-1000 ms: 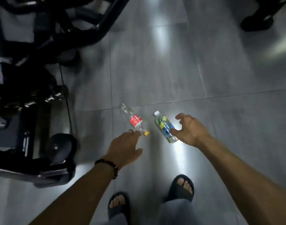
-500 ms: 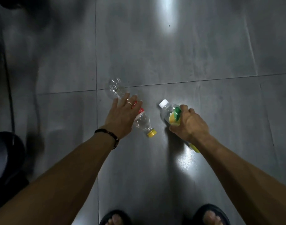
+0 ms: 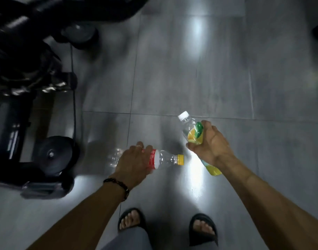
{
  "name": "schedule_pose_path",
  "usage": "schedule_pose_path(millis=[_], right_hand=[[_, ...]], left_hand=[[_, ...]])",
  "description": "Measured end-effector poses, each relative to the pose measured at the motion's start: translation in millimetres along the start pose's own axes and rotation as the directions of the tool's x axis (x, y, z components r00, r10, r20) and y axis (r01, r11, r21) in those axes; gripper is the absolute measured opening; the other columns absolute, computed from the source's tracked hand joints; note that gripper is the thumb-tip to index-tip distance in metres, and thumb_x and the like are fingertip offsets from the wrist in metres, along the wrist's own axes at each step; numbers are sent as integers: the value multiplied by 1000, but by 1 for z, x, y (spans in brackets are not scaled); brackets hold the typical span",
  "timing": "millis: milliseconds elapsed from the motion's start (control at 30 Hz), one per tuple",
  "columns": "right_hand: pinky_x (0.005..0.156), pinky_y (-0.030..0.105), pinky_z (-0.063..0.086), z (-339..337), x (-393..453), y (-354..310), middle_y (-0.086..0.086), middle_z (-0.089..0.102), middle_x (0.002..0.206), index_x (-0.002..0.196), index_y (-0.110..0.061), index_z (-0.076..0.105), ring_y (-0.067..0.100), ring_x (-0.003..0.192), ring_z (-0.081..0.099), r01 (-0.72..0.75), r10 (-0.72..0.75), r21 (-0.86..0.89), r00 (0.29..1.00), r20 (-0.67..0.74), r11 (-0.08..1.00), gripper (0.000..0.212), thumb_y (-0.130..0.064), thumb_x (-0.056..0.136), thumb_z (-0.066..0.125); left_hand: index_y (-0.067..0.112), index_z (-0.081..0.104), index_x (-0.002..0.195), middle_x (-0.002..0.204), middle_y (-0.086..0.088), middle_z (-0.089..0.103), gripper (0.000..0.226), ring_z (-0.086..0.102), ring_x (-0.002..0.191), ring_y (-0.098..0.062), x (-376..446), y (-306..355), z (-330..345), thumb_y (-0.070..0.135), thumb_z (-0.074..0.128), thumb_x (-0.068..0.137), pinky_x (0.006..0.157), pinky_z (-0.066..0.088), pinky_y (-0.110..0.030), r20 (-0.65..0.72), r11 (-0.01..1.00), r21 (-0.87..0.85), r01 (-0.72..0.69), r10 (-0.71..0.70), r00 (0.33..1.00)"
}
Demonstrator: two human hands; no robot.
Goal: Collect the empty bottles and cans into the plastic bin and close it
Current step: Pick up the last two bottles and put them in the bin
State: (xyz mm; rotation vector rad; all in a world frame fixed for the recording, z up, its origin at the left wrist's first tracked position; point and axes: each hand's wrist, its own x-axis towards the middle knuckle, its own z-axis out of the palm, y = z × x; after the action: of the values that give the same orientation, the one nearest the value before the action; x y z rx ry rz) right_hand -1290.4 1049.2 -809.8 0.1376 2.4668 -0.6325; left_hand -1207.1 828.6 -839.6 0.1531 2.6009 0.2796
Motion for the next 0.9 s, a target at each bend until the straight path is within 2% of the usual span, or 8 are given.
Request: schedule_pose_path(millis=[233, 333, 433, 667, 900], right_hand=[[86, 27, 38, -99, -88, -98, 2, 50, 126, 137, -27, 34, 25, 115, 52, 233, -233, 14, 972, 43, 972, 73, -38, 76, 72], [92, 32, 43, -136, -126, -141, 1, 51, 125, 136, -29, 36, 26, 114, 54, 330, -330, 5, 941, 71, 944, 72, -36, 74, 71], [93, 32, 43, -167, -161, -182, 3, 51, 125, 135, -29, 37, 27, 115, 53, 441, -435, -39, 894, 103, 897, 71, -36, 75, 72], [94, 33, 44, -200, -268, -274, 1, 53, 123, 133, -27, 39, 26, 114, 54, 659, -627, -128, 748, 218, 741, 72, -39, 72, 75], [89, 34, 46, -149, -376, -368, -2, 55, 120, 128, -30, 40, 23, 111, 55, 828, -734, -164, 554, 394, 537, 69, -43, 69, 73]], left_hand=[[19, 43, 133, 127, -6, 50, 67, 56, 108, -23, -130, 35, -113, 42, 73, 78, 88, 51, -34, -72, 958, -235, 167, -188, 980], [19, 44, 130, 131, -7, 47, 66, 56, 110, -26, -182, 47, -153, 42, 74, 76, 86, 53, -38, -118, 913, -313, 263, -312, 943], [16, 48, 125, 121, -6, 51, 64, 58, 103, -26, -232, 53, -187, 40, 77, 73, 80, 52, -38, -156, 851, -402, 337, -426, 891], [19, 47, 122, 113, -3, 59, 56, 60, 99, -25, -364, 60, -253, 41, 73, 77, 78, 48, -34, -191, 642, -609, 466, -689, 699], [18, 44, 120, 109, -4, 57, 54, 60, 95, -27, -499, 32, -255, 46, 67, 80, 76, 46, -34, -202, 455, -728, 513, -857, 473]])
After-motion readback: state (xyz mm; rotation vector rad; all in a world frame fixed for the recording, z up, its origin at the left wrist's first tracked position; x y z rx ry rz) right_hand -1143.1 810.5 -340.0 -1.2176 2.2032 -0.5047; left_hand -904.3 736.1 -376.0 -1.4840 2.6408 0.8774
